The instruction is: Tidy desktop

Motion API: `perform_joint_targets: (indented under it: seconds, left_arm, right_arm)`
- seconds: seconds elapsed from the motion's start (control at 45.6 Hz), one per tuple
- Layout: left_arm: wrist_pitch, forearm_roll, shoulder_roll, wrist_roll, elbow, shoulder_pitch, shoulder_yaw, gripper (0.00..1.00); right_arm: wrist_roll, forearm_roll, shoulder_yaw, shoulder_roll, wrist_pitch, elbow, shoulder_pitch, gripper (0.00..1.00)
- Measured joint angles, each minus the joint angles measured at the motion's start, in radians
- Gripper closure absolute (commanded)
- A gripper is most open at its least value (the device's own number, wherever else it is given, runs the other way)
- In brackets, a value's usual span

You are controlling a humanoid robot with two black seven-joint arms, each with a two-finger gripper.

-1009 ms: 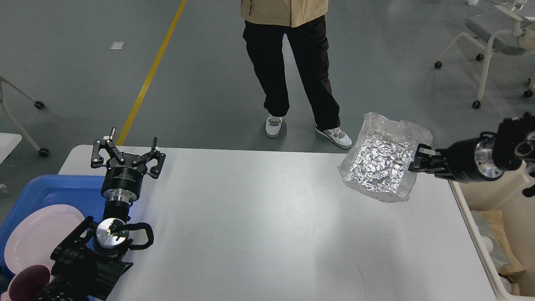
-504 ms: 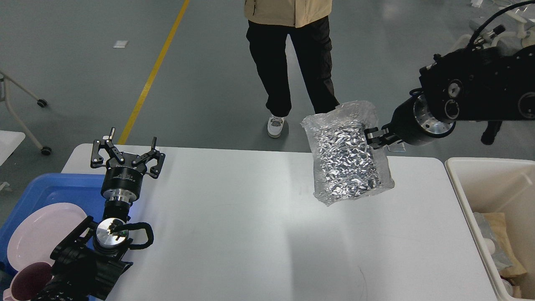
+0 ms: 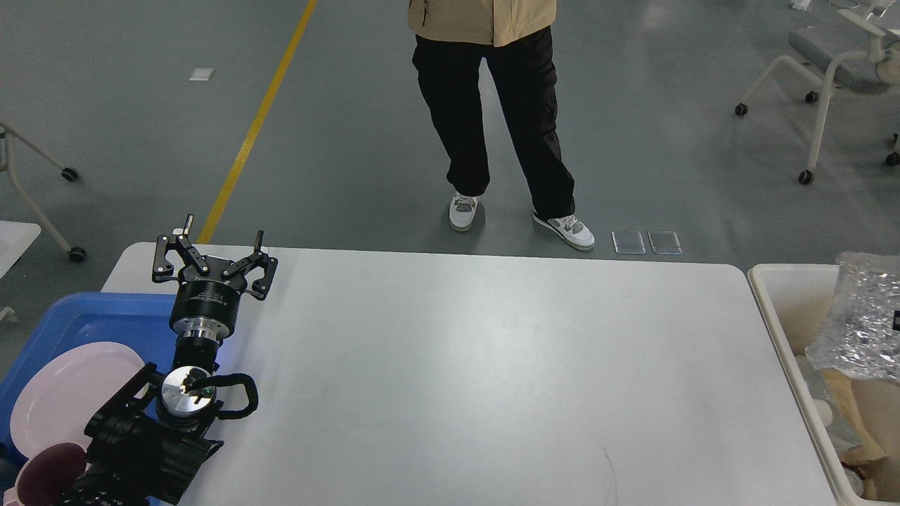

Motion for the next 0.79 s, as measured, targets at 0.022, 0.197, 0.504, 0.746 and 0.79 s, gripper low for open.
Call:
perform_joint_targets:
  seconds: [0.022,0.197,0.504,0.746,0.79]
  left_arm:
    - [0.0,0.0,0.0,0.0,0.0,0.0,0.0,0.0]
    - [0.0,0.0,0.0,0.0,0.0,0.0,0.0,0.0]
    - [0.0,0.0,0.0,-0.001,0.0,0.0,0.0,0.0]
    - [0.0,0.0,0.0,-0.001,0.0,-0.001,0.0,0.0]
    - [0.0,0.0,0.0,-0.001,0.0,-0.001,0.0,0.0]
  right_arm:
    - [-0.001,0.038,0.002,-0.002,-0.003,-0.073,-0.068,1.0]
    - [-0.024,0.203,0.026,0.028,-0.021,-0.36,-0.351,1.0]
    - [-0.042,0.216,0.123,0.037,-0.035,-0.37,-0.378,0.0]
    - [-0.041,0.228,0.145,0.069,-0.034,-0.371,-0.336,0.0]
    - [-0.041,0.238,0.166,0.08,-0.037,-0.373,-0.303,0.0]
